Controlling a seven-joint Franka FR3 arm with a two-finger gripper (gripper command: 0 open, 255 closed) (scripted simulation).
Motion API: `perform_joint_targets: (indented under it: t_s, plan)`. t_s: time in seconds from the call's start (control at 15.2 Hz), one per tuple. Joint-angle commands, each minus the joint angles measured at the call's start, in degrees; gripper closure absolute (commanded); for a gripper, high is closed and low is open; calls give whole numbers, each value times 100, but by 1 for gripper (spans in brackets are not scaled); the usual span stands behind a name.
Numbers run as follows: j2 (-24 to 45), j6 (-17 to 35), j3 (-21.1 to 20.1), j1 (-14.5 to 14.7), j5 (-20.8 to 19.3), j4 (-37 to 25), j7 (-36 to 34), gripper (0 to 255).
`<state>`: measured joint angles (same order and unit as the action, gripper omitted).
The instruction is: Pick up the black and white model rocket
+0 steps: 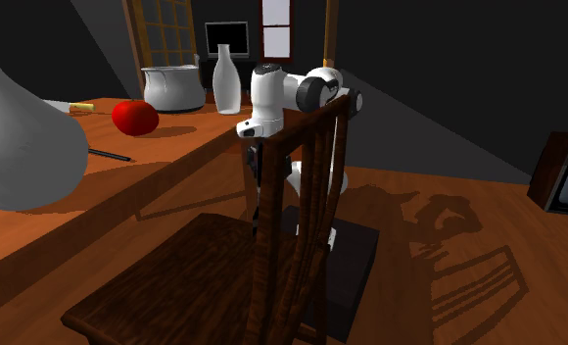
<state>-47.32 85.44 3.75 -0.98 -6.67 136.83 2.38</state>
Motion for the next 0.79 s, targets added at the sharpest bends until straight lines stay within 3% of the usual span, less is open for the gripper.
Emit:
perform_joint_targets:
  t_s: [0.0,0.53,0.73]
  plan:
    - [0,0,0,0,0,0,0,0]
    - [-1369,3879,210,334,196,2591,111,0]
    - [-1361,4114,232,320,172,2818,112,0]
